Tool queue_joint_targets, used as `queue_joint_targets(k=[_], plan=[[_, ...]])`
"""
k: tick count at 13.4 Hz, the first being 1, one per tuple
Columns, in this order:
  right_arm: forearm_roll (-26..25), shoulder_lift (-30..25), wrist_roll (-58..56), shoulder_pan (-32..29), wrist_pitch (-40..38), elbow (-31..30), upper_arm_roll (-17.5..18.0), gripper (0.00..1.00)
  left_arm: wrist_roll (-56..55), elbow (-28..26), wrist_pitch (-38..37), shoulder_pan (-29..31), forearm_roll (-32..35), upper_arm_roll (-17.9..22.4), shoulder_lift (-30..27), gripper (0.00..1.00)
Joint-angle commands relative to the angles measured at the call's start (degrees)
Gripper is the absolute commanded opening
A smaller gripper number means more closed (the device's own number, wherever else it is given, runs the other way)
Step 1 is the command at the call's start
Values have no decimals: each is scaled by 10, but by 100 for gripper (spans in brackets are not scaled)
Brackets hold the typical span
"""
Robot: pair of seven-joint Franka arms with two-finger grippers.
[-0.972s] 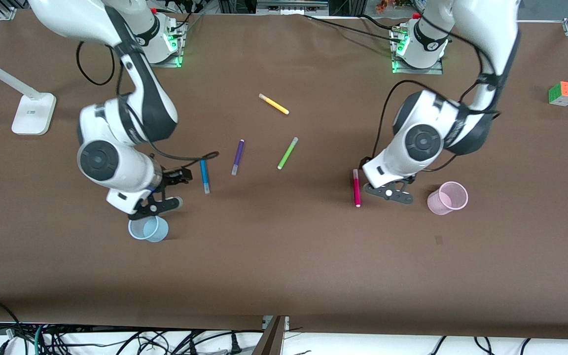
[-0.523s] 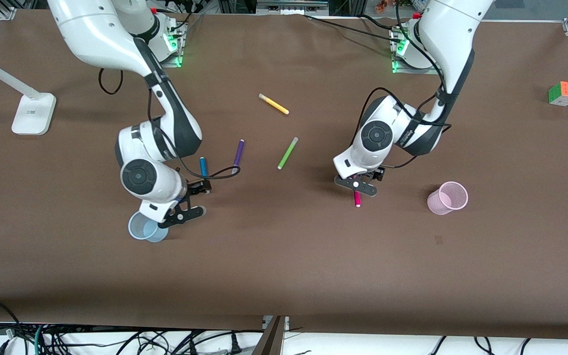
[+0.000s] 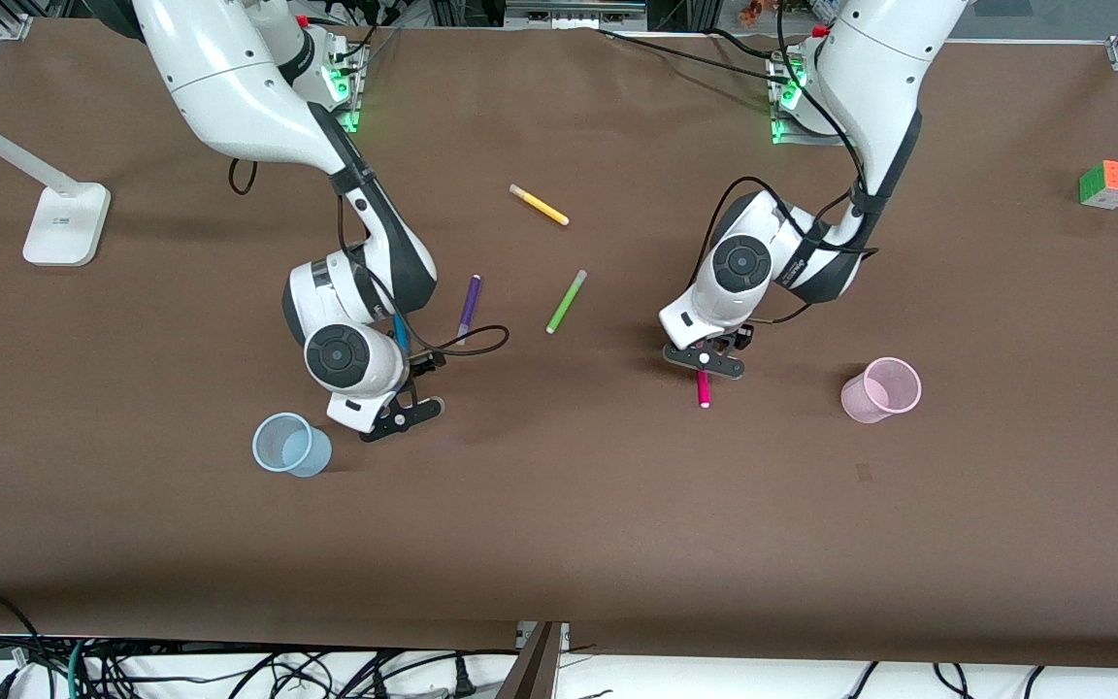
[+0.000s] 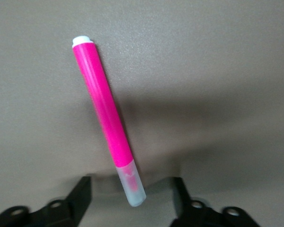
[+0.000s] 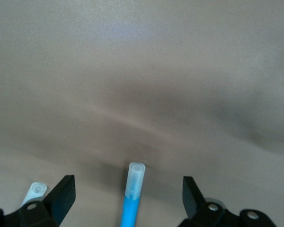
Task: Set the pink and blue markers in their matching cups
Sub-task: 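Close the left gripper on the pink marker while the right gripper grasps blue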
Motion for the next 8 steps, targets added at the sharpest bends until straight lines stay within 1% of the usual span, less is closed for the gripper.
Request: queue_joint_targets(k=[1, 3, 4, 5, 6, 8], plan=[[1, -6, 6, 1, 49, -39, -2, 98, -14, -1, 6, -2, 13, 2, -2, 13], [1, -6, 6, 1, 51, -46, -2, 80, -14, 0, 6, -1, 14, 2, -2, 2], [2, -7, 6, 1, 51, -48, -2, 60, -14, 0, 6, -1, 13, 2, -4, 0], [2, -7, 6, 1, 51, -48, -2, 37, -13, 3, 1, 0, 13, 2, -6, 0], [2, -8, 6, 1, 51, -48, -2, 27, -9, 5, -3, 0, 13, 2, -12, 0], [2, -8, 6, 2, 51, -48, -2, 4, -8, 11, -25, 7, 14, 5, -30, 0]])
